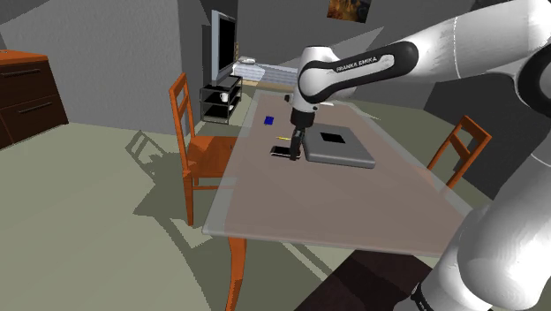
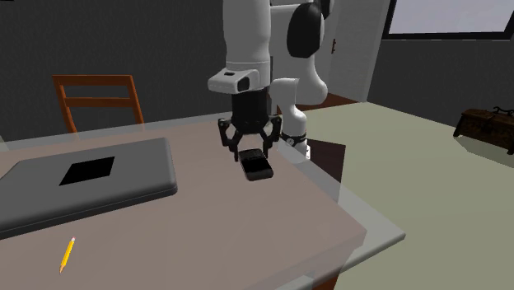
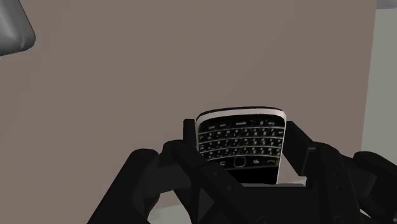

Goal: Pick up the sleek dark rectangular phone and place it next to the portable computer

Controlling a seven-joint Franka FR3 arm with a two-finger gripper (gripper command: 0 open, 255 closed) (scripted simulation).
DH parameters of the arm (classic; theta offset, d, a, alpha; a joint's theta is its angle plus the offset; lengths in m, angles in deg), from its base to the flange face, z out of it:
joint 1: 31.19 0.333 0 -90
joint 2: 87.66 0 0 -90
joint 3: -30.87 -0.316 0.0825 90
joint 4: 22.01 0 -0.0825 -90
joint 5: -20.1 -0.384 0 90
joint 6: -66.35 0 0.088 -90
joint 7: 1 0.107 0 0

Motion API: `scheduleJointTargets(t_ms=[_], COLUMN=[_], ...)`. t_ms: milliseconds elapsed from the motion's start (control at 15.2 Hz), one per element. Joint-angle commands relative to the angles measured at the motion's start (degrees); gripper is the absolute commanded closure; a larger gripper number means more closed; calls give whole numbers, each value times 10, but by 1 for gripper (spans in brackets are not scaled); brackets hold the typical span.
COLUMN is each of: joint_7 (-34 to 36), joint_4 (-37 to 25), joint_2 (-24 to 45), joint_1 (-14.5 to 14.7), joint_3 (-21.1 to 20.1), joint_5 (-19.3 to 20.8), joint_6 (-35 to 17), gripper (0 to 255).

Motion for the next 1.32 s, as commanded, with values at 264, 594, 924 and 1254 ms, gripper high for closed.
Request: scheduleJointTargets(t_ms=[264, 594, 924, 1254], joint_7=[-79, -146, -217, -290], joint_4=[40, 53, 49, 29], joint_2=[-32, -44, -42, -25], joint_1=[-38, -71, -103, -134], joint_3=[43, 82, 123, 164], joint_5=[7, 14, 19, 18], joint_6=[-7, -7, -6, -2], gripper=[255, 255, 255, 255])
